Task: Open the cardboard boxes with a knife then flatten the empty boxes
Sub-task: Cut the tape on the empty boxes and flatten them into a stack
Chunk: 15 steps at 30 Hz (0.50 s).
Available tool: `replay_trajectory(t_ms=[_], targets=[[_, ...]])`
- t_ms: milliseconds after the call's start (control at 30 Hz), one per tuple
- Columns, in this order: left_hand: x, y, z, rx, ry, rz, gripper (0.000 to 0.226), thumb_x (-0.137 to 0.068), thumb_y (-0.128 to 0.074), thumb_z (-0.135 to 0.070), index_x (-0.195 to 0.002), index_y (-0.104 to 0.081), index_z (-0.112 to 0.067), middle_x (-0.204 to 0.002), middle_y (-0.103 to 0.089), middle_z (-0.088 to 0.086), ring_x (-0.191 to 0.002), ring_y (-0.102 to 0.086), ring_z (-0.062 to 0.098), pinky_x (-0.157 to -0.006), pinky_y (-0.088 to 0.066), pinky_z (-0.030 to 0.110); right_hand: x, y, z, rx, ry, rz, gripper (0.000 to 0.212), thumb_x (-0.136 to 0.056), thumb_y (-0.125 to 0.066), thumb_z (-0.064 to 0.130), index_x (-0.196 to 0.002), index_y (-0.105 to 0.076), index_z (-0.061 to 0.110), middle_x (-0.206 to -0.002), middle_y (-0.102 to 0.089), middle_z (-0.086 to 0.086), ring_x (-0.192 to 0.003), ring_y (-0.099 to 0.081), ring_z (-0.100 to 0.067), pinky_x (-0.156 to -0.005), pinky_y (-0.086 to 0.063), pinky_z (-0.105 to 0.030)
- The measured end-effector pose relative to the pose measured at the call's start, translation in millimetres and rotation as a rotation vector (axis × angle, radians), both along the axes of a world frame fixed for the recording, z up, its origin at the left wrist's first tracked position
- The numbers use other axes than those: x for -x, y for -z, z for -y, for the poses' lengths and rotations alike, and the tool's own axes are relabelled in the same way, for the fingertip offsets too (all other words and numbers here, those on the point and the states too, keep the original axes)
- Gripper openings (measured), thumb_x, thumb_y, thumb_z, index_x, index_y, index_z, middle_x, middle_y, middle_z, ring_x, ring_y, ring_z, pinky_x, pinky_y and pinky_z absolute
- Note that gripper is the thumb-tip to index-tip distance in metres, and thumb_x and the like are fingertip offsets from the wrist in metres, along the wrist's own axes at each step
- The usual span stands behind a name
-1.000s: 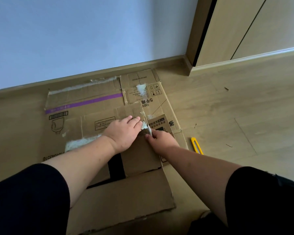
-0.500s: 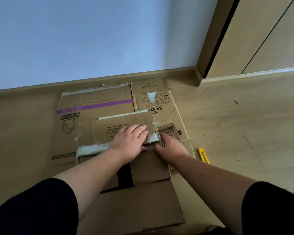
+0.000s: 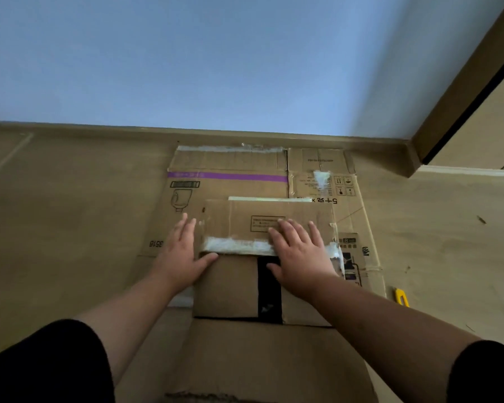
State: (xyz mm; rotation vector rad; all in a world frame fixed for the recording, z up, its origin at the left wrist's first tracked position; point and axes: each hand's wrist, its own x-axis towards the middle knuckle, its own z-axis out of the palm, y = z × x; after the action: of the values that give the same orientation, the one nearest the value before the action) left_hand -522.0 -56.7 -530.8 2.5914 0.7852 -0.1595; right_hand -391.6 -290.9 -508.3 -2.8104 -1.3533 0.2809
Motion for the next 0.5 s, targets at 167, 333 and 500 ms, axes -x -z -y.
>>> replay_trajectory(t_ms=[167,333,500], targets=[[28,14,-19,0.625,-0.275,0.064,0.068,-0.093,-0.061,-0.045,-0.152,-0.035,-0.022,-0.153,-0.042,0.005,-0.134,-0.045,0.019,-0.110,-0.042,0.042,7,-1,-46,-0.006,-0.133,0.004,0.063,-0.100,-0.043,0.032,-0.157,-0.017,0.025,-0.166,-0.011,-0.006,-0.152,-0.008,-0.025,-0.122,-0.001,-0.042],[22,17,-19,0.821,-0.409,0.200,0.040,-0.099,-0.054,-0.043,-0.132,-0.061,-0.022,-0.127,-0.065,0.000,-0.117,-0.059,0.016,-0.106,-0.045,0.044,14,-3,-80,0.037,-0.243,0.017,0.058,-0.103,-0.037,0.035,-0.157,-0.018,0.024,-0.165,-0.012,-0.008,-0.152,-0.011,-0.028,-0.122,-0.006,-0.043],[12,23,-17,0.809,-0.311,0.236,0.025,-0.097,-0.061,-0.022,-0.120,-0.069,-0.017,-0.107,-0.072,-0.002,-0.105,-0.066,0.017,-0.098,-0.052,0.038,23,-1,-111,0.077,-0.309,0.049,0.062,-0.104,-0.033,0.047,-0.157,-0.017,0.020,-0.165,-0.013,-0.011,-0.152,-0.013,-0.030,-0.121,-0.012,-0.045]])
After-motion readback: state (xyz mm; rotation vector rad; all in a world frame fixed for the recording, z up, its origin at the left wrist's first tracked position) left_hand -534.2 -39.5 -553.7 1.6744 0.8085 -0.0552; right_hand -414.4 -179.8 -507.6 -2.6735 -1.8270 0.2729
